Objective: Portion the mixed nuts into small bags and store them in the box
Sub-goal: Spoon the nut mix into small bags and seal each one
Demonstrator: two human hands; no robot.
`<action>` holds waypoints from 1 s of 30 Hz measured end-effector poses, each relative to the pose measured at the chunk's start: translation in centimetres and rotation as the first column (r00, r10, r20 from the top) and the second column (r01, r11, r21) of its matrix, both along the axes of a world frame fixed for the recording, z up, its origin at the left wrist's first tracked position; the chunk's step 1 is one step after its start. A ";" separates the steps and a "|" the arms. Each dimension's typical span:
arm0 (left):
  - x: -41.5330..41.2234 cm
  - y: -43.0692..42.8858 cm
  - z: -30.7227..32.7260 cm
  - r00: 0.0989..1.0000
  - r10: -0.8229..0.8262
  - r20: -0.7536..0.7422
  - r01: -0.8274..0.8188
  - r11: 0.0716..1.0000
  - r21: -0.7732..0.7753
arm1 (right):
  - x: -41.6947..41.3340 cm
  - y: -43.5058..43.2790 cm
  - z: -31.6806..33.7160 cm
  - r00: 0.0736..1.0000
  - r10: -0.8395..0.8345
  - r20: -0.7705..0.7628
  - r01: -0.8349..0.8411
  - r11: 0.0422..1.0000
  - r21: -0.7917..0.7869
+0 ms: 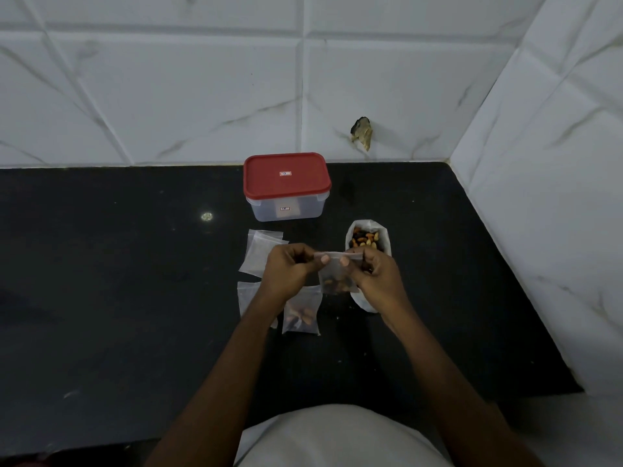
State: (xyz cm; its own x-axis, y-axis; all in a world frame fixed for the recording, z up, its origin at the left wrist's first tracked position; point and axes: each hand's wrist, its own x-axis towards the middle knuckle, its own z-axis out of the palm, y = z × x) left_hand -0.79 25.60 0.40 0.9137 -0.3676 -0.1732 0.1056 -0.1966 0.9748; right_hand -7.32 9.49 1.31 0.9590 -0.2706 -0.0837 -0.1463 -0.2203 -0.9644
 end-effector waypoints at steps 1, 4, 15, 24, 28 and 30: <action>0.0 0.1 0.0 1.000 0.002 0.008 -0.002 1.000 -0.001 | -0.1 0.0 0.1 1.000 0.005 0.006 -0.005 1.000 0.011; -0.2 0.2 0.1 1.000 -0.020 0.019 0.020 1.000 -0.019 | 0.0 0.0 0.1 1.000 0.005 0.018 -0.004 0.998 -0.058; -0.4 0.6 -0.3 0.987 -0.154 -0.034 0.149 0.981 -0.127 | 0.0 0.2 0.2 0.999 -0.039 -0.009 0.038 0.988 -0.146; 0.2 0.5 -0.5 0.998 -0.008 -0.064 0.004 0.998 -0.065 | 0.4 -0.1 -0.4 0.994 -0.109 -0.007 0.109 0.992 -0.060; 0.0 0.3 -0.2 0.996 -0.087 -0.032 0.084 0.993 -0.081 | 0.5 -0.2 -0.7 0.990 -0.141 0.014 0.142 0.982 -0.126; -0.1 0.1 -0.1 0.993 -0.117 0.010 0.117 0.991 -0.069 | 0.5 -0.2 -0.7 0.992 -0.122 0.024 0.125 0.983 -0.138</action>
